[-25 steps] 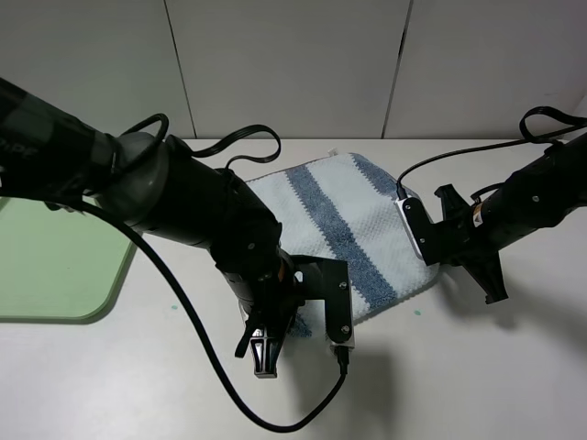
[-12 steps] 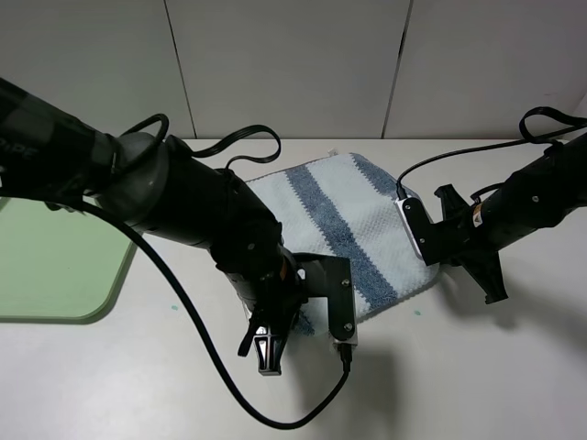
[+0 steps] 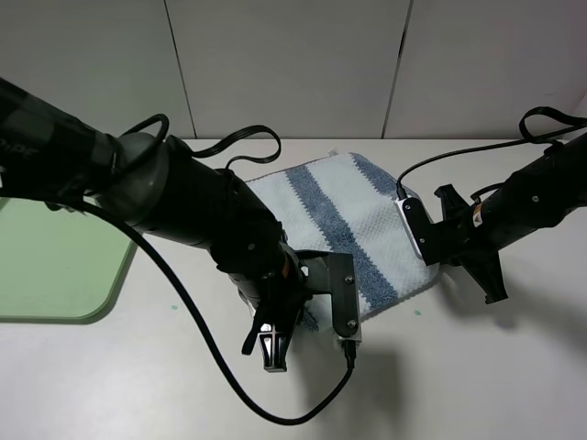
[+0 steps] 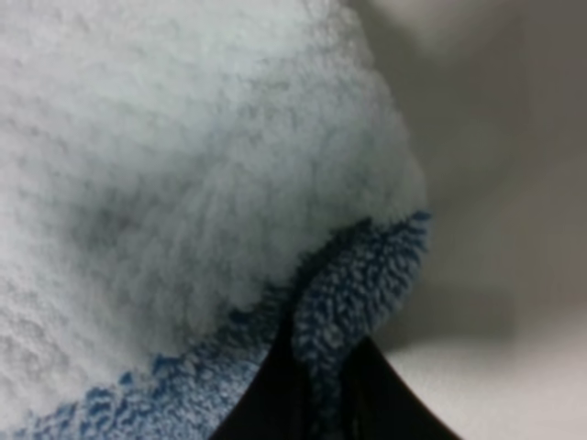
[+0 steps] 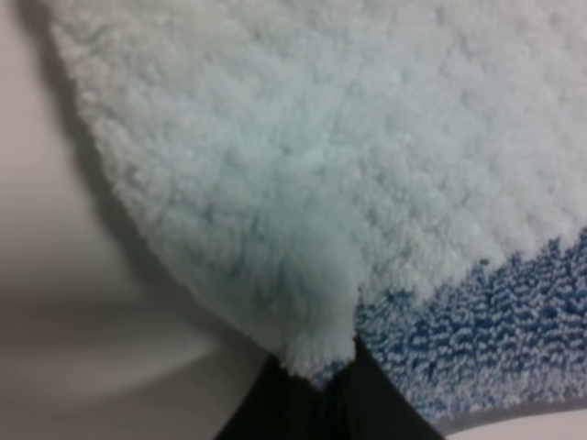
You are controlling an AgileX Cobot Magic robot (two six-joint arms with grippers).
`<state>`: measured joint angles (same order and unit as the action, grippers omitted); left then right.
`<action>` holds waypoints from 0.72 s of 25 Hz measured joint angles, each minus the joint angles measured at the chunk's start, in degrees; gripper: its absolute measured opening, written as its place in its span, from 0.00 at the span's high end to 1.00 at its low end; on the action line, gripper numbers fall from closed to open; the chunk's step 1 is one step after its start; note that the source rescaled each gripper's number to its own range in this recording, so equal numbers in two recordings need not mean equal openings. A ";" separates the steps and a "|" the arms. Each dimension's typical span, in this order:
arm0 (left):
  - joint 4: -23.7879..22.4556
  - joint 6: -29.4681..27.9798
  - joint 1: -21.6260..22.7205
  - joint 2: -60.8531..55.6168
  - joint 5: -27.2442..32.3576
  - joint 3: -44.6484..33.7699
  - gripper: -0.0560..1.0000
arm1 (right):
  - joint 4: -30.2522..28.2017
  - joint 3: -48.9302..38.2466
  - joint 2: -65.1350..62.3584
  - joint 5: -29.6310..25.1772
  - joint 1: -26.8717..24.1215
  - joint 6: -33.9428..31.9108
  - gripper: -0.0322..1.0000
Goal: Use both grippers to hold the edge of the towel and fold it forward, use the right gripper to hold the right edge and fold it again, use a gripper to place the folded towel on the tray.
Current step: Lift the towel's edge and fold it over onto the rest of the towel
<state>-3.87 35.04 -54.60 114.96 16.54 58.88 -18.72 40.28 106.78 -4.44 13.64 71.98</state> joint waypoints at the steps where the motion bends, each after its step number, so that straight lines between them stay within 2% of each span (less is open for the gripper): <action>1: 0.00 0.00 0.00 -0.29 0.18 0.00 0.94 | 0.13 0.00 0.00 -0.05 0.00 0.00 0.97; 8: 0.00 0.00 0.00 -4.06 1.20 0.00 0.95 | 0.65 0.00 -0.34 -0.81 0.00 0.00 0.97; 18: 0.07 0.00 0.00 -7.32 3.79 0.00 0.95 | 2.21 -0.23 -4.83 -4.56 0.00 0.00 0.97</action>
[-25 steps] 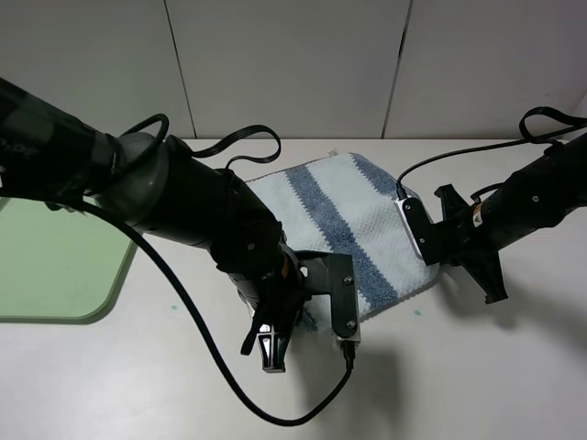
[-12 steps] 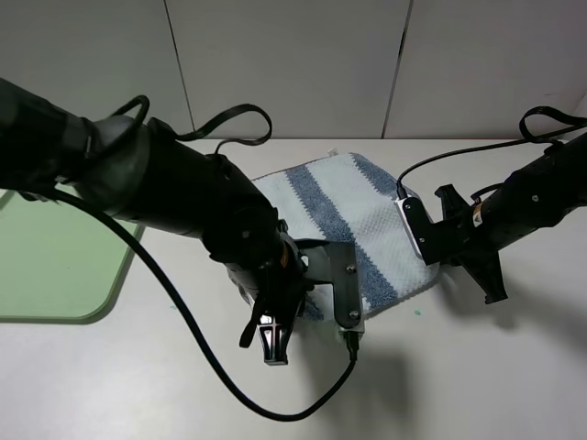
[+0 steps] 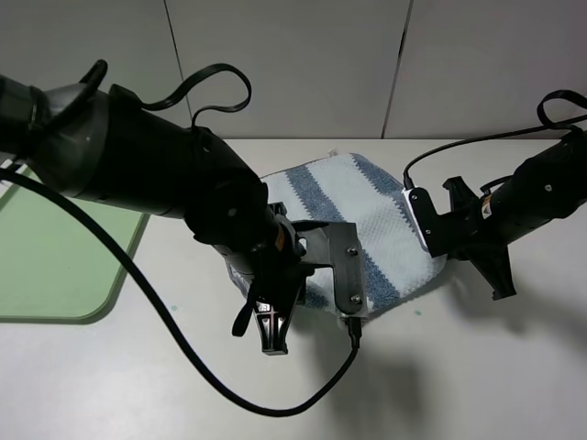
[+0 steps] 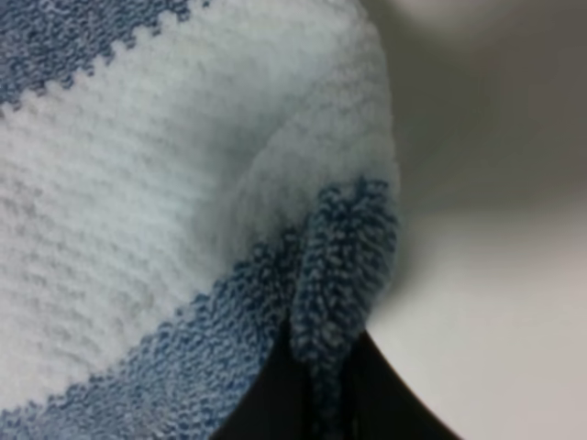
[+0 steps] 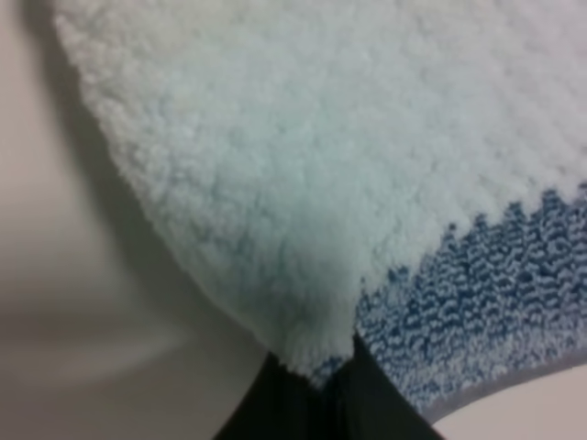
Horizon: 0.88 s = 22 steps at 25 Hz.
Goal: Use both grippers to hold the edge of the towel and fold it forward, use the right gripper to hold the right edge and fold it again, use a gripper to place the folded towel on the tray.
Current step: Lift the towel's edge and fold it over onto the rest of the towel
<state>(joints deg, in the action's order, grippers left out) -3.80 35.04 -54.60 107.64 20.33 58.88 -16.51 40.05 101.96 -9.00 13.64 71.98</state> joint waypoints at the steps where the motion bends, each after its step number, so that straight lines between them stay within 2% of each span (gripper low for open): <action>1: 0.00 -0.12 0.00 -0.19 0.13 0.00 0.95 | 0.39 -0.02 -0.60 -0.39 0.00 0.00 0.97; 13: -0.17 -3.89 0.00 -7.97 2.94 0.00 0.95 | 0.77 -0.09 -9.27 -5.46 0.00 0.00 0.97; 22: -0.41 -6.14 0.00 -13.29 7.10 0.00 0.95 | 1.10 -0.09 -16.58 -11.60 0.00 0.00 0.97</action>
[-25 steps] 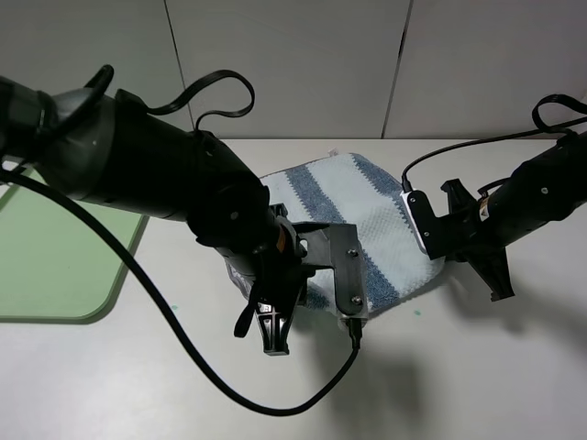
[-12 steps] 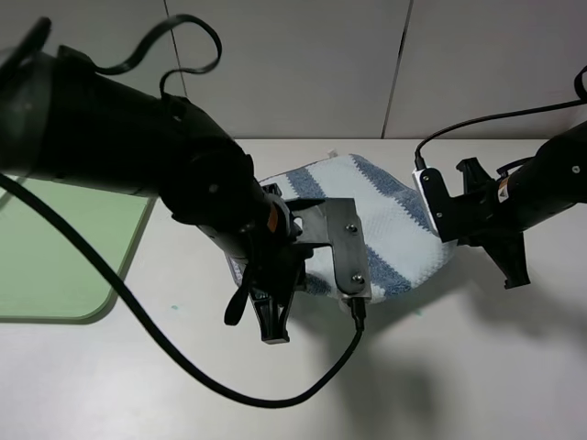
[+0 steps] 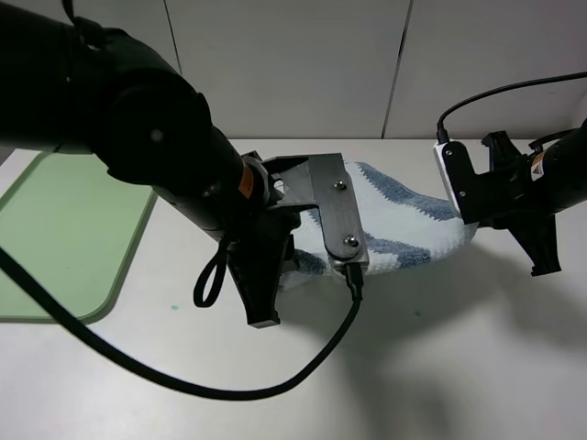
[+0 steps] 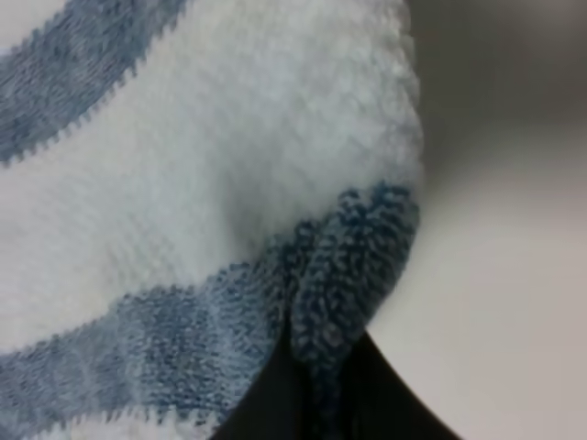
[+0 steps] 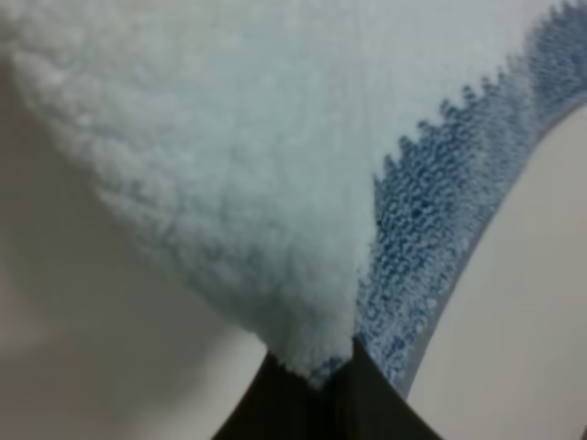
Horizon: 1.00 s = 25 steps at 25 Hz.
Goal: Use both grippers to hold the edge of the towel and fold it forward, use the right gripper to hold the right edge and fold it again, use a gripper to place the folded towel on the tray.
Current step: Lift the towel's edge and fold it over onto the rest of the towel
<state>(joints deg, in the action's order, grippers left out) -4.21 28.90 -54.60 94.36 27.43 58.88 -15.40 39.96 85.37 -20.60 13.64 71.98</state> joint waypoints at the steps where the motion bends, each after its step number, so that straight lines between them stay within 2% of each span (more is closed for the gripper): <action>1: -0.01 -0.40 0.00 -0.54 0.39 0.00 0.95 | 0.16 0.00 -0.70 -0.88 0.00 0.00 0.97; 12: -1.44 -4.77 -0.11 -3.55 3.78 0.00 0.95 | 1.40 -0.04 -7.55 -7.82 0.00 0.00 0.97; 25: -1.18 -9.32 -0.11 -6.94 6.39 0.00 0.95 | 2.31 -0.04 -11.04 -11.39 0.00 0.00 0.97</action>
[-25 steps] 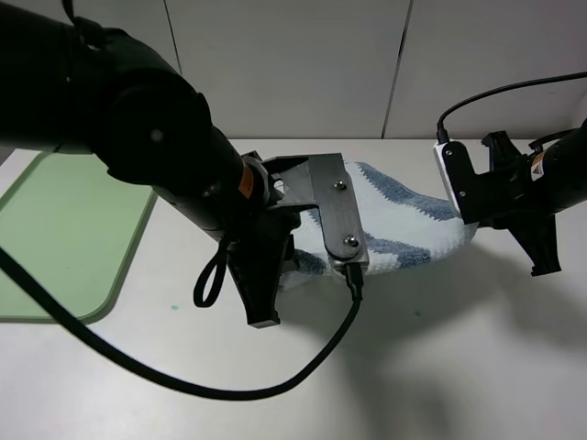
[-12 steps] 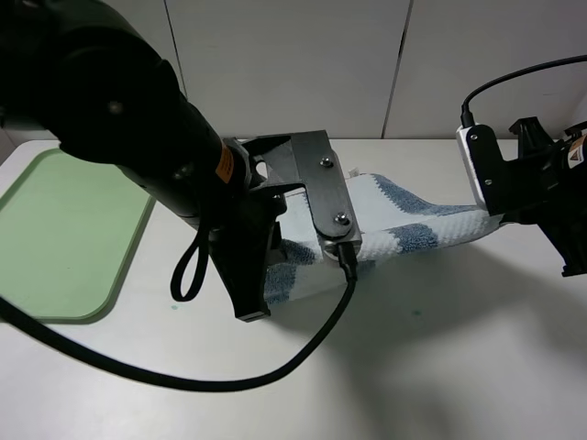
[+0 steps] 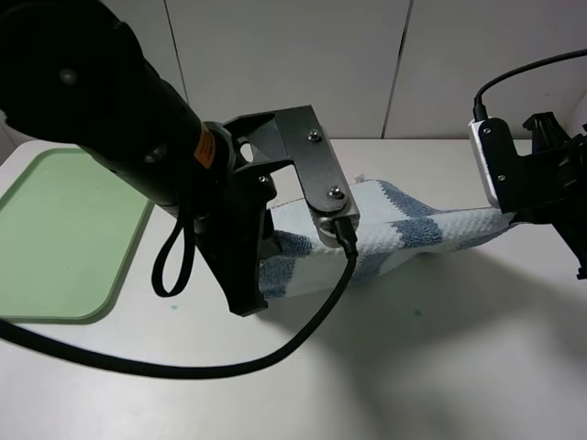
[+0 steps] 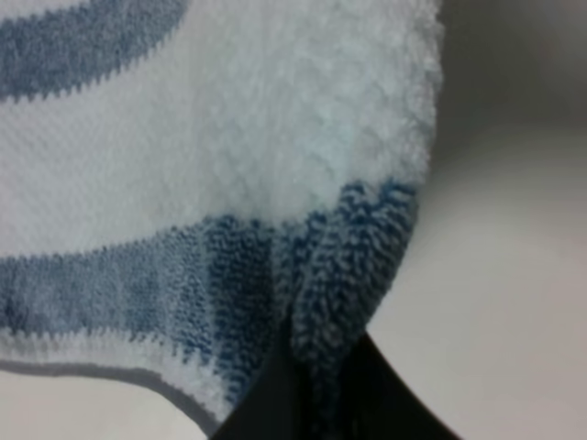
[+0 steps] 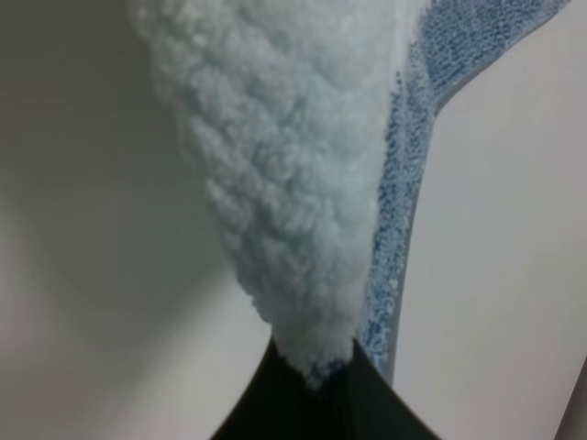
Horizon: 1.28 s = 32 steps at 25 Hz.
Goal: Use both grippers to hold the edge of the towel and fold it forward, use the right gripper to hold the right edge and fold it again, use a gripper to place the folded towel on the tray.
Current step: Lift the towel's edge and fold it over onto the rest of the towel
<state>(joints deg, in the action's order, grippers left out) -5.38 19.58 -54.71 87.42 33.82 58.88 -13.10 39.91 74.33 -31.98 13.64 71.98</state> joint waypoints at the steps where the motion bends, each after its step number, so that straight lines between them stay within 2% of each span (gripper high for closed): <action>1: 0.05 -0.45 0.00 -0.07 0.20 0.00 0.95 | 0.15 0.00 -0.07 0.00 0.00 0.00 0.97; 10: -0.76 -4.47 0.00 -0.63 0.00 0.00 0.95 | 0.27 0.00 -0.13 0.06 0.00 1.82 0.97; 14: -4.95 -8.79 0.00 -0.63 -0.09 0.00 0.95 | 0.42 0.35 0.01 0.97 0.00 2.16 0.97; 20: -10.83 -14.74 0.43 -0.63 0.10 0.00 0.95 | 3.96 6.39 2.77 0.39 0.00 2.90 0.97; 27: -11.09 -16.74 5.14 -0.63 0.10 0.00 0.95 | 9.07 10.28 6.73 -0.04 0.00 7.16 0.97; 32: -10.97 -16.90 8.12 -0.15 -0.10 0.13 0.95 | 10.61 12.35 10.24 0.02 0.00 7.80 0.97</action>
<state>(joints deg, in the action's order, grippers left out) -16.35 2.68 -46.60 87.27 33.72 59.01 -2.48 52.26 84.58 -31.96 13.64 79.78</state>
